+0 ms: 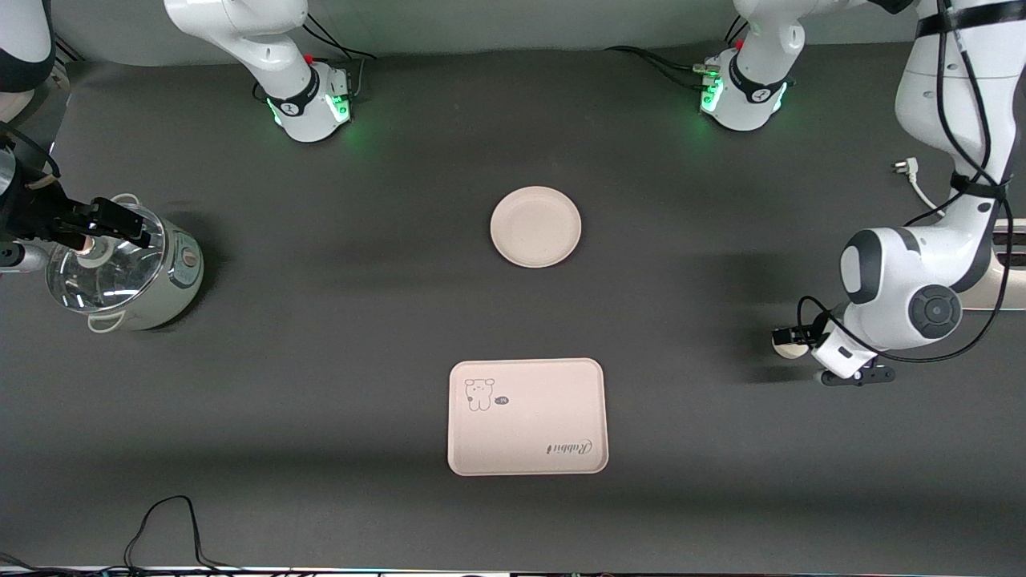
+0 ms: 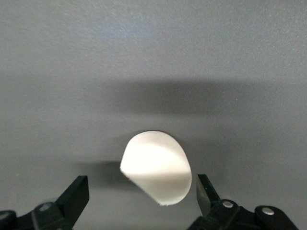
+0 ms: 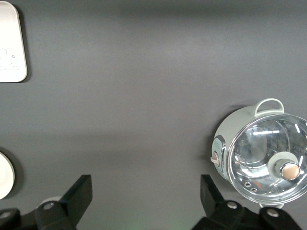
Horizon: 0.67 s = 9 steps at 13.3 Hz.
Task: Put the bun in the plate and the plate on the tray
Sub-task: 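Lower the left gripper onto the white bun and close it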
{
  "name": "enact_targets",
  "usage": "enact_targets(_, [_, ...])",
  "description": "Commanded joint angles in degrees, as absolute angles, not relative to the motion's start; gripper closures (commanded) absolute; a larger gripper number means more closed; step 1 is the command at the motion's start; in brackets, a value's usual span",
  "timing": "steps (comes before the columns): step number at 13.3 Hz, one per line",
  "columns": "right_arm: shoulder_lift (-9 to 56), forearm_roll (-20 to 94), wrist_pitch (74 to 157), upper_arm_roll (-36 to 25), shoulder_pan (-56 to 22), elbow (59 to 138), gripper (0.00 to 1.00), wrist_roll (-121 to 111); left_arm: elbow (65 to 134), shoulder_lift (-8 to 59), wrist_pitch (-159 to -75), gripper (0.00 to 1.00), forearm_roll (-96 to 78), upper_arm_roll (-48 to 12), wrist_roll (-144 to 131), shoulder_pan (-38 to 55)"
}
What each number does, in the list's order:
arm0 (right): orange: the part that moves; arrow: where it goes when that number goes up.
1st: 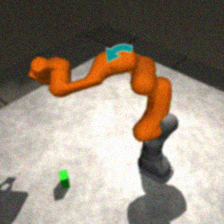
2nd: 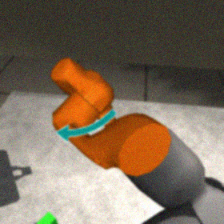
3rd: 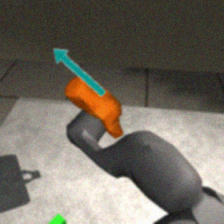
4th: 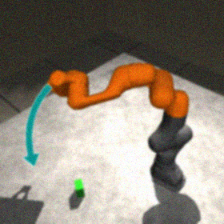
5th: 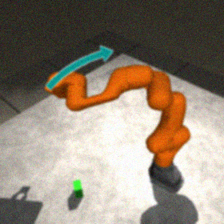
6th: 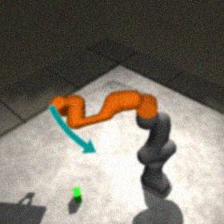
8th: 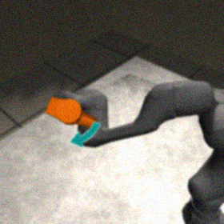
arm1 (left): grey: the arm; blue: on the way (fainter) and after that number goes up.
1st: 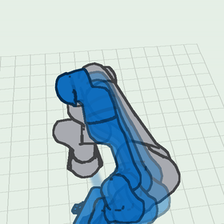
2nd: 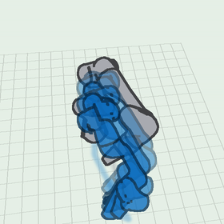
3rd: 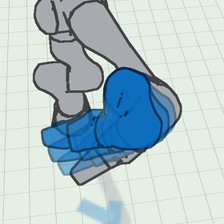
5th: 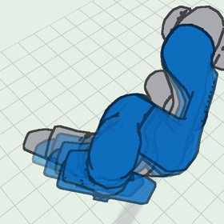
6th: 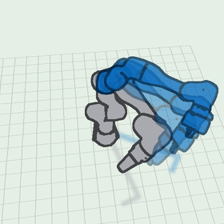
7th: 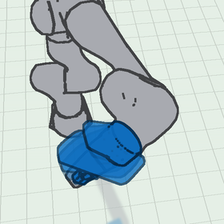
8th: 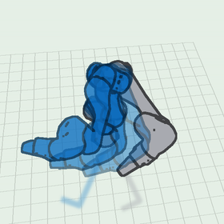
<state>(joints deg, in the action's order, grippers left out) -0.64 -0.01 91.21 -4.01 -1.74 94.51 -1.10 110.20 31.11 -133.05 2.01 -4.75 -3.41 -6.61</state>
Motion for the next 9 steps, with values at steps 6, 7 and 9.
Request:
enact_targets(6, [-0.6,-1.1,91.2,-3.3,-1.1,94.3,0.0,-2.0,108.5,32.6,-133.1,0.1,2.1,-4.8,-7.8,-4.3])
enact_targets(7, [-0.6,-1.1,91.2,-3.3,-1.1,94.3,0.0,-2.1,108.4,32.6,-133.0,0.16,2.1,-4.8,-7.8,-4.3])
enact_targets(9, [-0.6,-1.1,91.2,-3.3,-1.1,94.3,0.0,-2.1,108.0,32.8,-133.0,0.4,2.3,-4.7,-7.3,-4.3])
